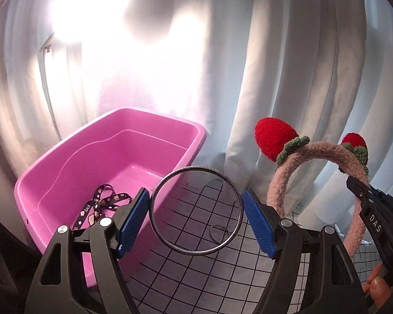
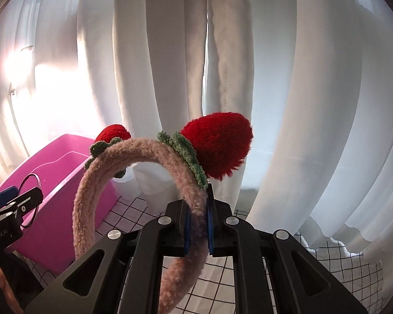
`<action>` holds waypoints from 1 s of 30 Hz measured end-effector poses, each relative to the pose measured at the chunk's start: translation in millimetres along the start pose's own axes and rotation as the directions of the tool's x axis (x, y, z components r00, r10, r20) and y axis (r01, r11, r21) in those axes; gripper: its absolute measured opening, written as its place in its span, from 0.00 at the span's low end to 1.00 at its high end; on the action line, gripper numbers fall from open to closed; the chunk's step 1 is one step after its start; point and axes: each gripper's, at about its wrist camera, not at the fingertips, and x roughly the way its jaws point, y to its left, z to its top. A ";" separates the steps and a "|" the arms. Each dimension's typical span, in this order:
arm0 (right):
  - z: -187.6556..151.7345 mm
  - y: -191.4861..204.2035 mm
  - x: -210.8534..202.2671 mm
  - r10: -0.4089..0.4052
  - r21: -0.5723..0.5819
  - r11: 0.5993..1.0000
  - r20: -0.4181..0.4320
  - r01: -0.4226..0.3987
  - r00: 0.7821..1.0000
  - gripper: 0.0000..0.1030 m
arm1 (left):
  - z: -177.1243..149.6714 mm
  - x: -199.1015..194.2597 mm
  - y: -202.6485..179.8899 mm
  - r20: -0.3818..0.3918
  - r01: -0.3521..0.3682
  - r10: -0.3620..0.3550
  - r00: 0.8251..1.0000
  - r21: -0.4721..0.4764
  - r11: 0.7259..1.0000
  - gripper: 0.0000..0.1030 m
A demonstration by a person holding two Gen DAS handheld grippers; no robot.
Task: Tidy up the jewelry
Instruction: 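Carry the headband and large ring with both tools over the pink tub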
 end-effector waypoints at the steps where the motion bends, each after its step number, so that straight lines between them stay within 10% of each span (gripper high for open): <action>1: 6.4 7.3 0.7 0.010 -0.005 1.000 0.009 -0.010 1.000 0.09 | 7.2 -3.0 7.7 0.012 -0.010 0.010 1.000 -0.005 1.000 0.69; 15: 48.2 177.4 63.5 0.221 -0.148 0.963 -0.057 -0.227 0.974 0.09 | 47.6 34.2 145.7 -0.056 -0.244 0.240 0.969 -0.065 0.968 0.69; 30: 42.7 273.6 136.3 0.163 -0.299 0.924 -0.260 -0.240 0.952 0.11 | 23.9 95.1 198.8 -0.240 -0.292 0.273 0.931 -0.044 0.956 0.70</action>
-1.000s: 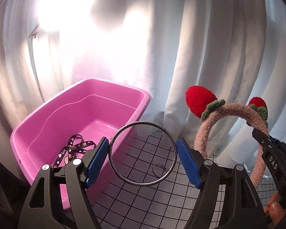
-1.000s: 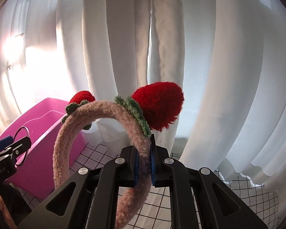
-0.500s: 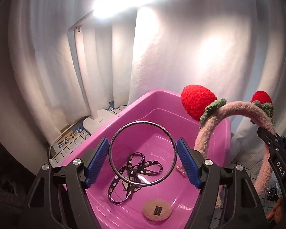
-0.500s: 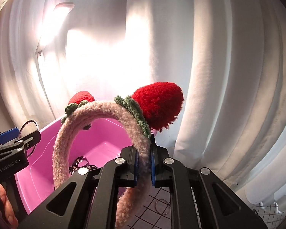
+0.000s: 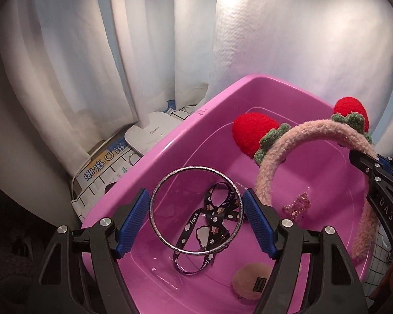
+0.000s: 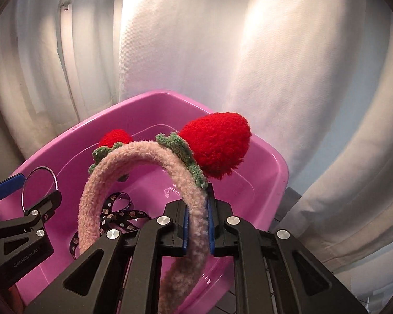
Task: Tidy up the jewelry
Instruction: 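Carry the headband and large ring with both tools over the pink tub, then open both tools to drop the headband and ring into the tub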
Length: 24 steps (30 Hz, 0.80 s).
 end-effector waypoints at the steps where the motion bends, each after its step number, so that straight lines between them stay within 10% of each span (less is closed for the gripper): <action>1: 1.3 2.6 2.6 -0.009 -0.010 1.000 -0.007 0.009 1.000 0.13 | 0.4 1.9 -0.6 -0.008 -0.014 0.014 1.000 0.014 1.000 0.71; 6: 2.0 13.5 15.6 -0.022 -0.044 0.999 -0.060 0.019 0.998 0.53 | 1.9 3.1 1.2 -0.027 0.006 -0.006 1.000 0.010 1.000 0.93; 24: -11.9 -24.5 -47.1 -0.005 0.099 0.995 0.054 0.000 0.999 0.63 | -3.3 -27.1 2.1 0.024 0.050 -0.049 0.998 -0.032 0.998 0.94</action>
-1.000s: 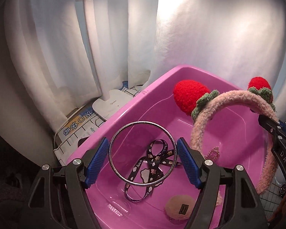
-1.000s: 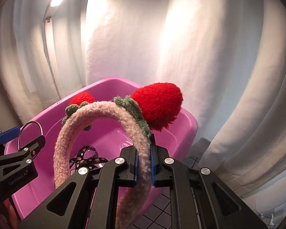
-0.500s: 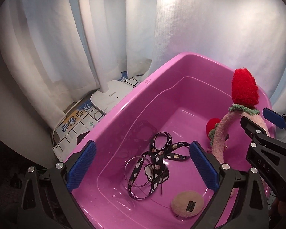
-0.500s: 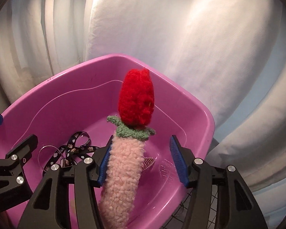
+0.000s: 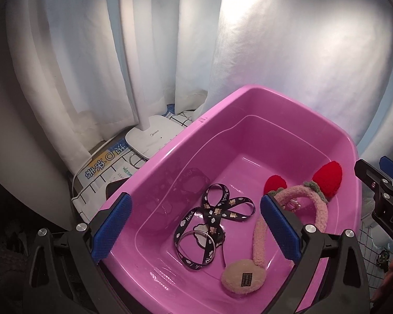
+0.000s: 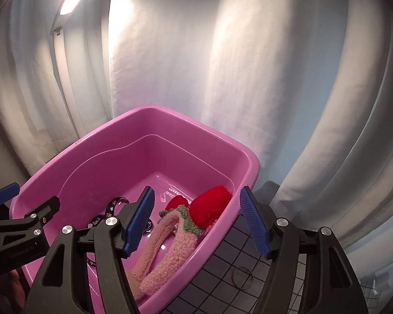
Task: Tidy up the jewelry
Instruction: 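Open both tools to drop the headband and ring into the tub, then move the right tool to the black watch while the left tool approaches the metal bangle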
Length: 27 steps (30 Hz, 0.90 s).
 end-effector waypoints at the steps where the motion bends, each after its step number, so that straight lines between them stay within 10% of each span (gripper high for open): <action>1: -4.8 -3.0 -6.3 0.003 0.013 1.000 0.005 -0.003 1.000 0.63 | -0.6 -4.7 -4.1 0.007 0.012 -0.012 1.000 0.003 1.000 0.94; 15: -98.4 -101.8 -89.5 -0.106 0.208 0.973 0.028 0.098 0.994 0.63 | -29.0 -65.8 -105.4 0.037 0.236 -0.243 0.969 0.136 0.962 0.94; 27: -206.1 -232.3 -126.9 -0.267 0.436 0.855 -0.097 0.282 0.959 0.64 | -96.3 -72.9 -210.3 -0.060 0.339 -0.336 0.940 0.284 0.897 0.94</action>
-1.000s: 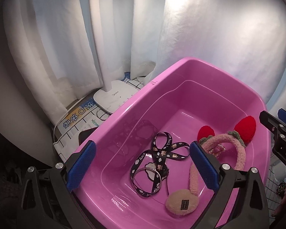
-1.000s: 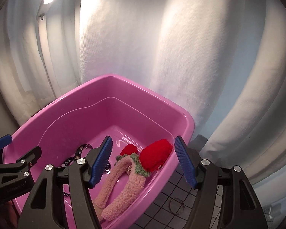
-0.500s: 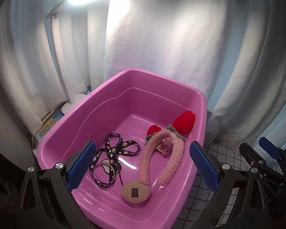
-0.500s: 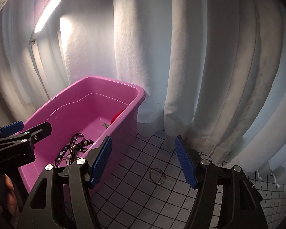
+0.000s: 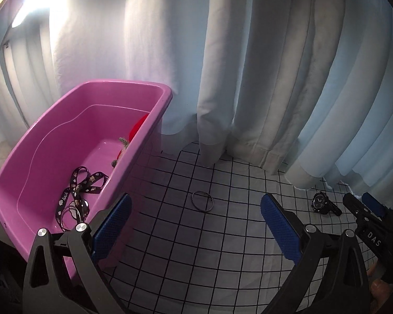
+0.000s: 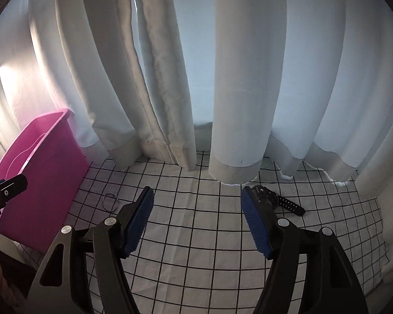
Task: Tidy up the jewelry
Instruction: 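Move the right tool to the black watch while the left tool approaches the metal bangle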
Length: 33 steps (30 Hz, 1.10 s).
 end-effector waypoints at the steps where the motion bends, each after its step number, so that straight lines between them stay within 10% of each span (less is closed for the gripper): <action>1: -4.1 -9.4 2.9 -0.008 0.012 1.000 -0.007 0.008 1.000 0.64 | -3.2 6.0 -6.3 -0.012 0.002 -0.002 1.000 0.008 1.000 0.94; 17: -32.5 -82.3 90.9 0.004 0.042 0.999 -0.094 0.000 0.996 0.64 | -38.3 144.8 -34.7 -0.142 -0.120 0.125 0.982 0.041 0.992 0.94; 33: -23.3 -104.4 160.2 -0.055 -0.073 0.996 -0.165 0.044 0.985 0.63 | -46.3 194.2 -25.8 -0.199 -0.159 0.153 0.968 -0.016 0.987 0.94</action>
